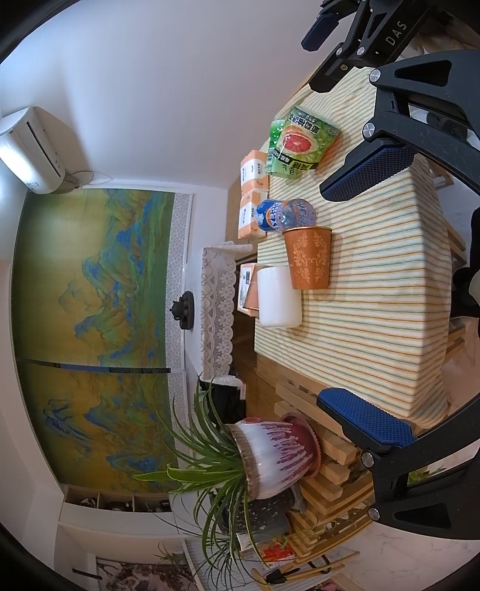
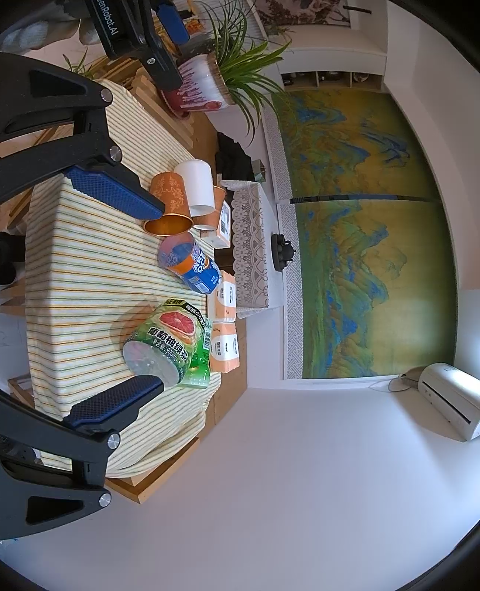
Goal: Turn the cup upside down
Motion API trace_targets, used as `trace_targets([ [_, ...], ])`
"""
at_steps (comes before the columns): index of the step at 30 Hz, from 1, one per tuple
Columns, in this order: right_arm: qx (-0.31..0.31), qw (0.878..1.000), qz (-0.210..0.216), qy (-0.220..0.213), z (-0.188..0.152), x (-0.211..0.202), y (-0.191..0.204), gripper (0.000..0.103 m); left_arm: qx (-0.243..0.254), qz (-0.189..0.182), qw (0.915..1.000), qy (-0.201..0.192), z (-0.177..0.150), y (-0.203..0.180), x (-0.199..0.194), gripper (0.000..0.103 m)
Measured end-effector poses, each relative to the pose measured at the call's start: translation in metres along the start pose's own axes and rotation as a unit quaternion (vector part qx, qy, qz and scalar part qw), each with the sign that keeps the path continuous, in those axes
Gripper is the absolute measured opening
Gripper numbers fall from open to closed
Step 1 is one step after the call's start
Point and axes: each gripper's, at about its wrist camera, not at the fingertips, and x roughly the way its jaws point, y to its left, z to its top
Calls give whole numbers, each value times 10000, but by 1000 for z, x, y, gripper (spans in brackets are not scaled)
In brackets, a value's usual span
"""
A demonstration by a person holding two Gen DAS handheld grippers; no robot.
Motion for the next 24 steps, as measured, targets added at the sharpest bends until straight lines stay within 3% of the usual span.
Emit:
trace_targets([
  [24,20,9999,79,102,0,10,-6,83,22,-105,9999,121,-2,0,20,102],
])
